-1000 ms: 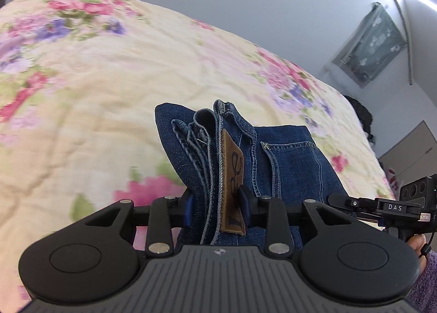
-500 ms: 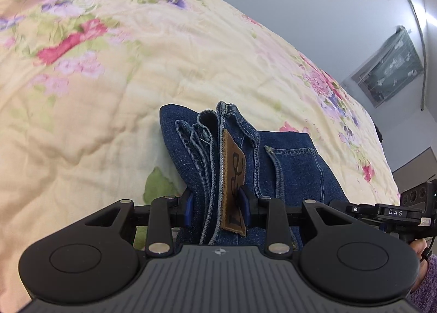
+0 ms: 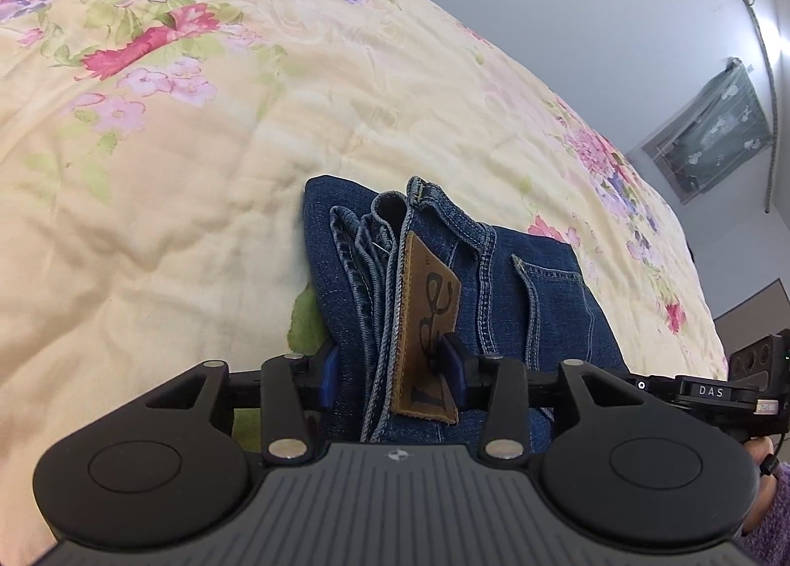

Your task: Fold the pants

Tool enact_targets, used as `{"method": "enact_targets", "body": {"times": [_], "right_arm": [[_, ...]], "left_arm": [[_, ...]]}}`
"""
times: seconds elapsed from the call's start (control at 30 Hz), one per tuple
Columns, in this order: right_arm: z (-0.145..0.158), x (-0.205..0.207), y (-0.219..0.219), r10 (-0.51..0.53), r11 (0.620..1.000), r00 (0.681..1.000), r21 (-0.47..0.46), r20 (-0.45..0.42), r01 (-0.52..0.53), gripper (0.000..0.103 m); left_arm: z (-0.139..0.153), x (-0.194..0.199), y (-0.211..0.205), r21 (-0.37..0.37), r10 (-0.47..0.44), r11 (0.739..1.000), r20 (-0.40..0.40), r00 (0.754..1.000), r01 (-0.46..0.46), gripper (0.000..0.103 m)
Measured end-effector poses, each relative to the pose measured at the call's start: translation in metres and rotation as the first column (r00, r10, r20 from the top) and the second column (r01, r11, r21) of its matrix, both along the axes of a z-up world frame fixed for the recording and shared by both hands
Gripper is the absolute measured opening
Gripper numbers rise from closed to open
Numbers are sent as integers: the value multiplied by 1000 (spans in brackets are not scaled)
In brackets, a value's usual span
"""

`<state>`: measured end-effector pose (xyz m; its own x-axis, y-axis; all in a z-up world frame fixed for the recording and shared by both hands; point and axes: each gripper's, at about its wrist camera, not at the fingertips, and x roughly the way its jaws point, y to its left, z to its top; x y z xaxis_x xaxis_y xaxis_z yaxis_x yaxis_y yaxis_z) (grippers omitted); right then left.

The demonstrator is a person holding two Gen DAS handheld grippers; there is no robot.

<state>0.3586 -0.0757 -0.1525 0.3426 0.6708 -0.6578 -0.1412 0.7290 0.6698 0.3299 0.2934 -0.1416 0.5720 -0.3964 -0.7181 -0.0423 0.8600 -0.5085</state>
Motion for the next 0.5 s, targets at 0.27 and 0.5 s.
{"method": "enact_targets", "body": {"times": [0.27,0.5], "right_arm": [[37,-17,12,43,980,992,-198,118,-19,43],[103,-58,2,70,970,962,-242,264,-5,47]], "left_arm": [[50,-24,-8,152,19,988,40,999,-25,47],[133,-61,-15,232,15,971,175,984,-56,47]]}}
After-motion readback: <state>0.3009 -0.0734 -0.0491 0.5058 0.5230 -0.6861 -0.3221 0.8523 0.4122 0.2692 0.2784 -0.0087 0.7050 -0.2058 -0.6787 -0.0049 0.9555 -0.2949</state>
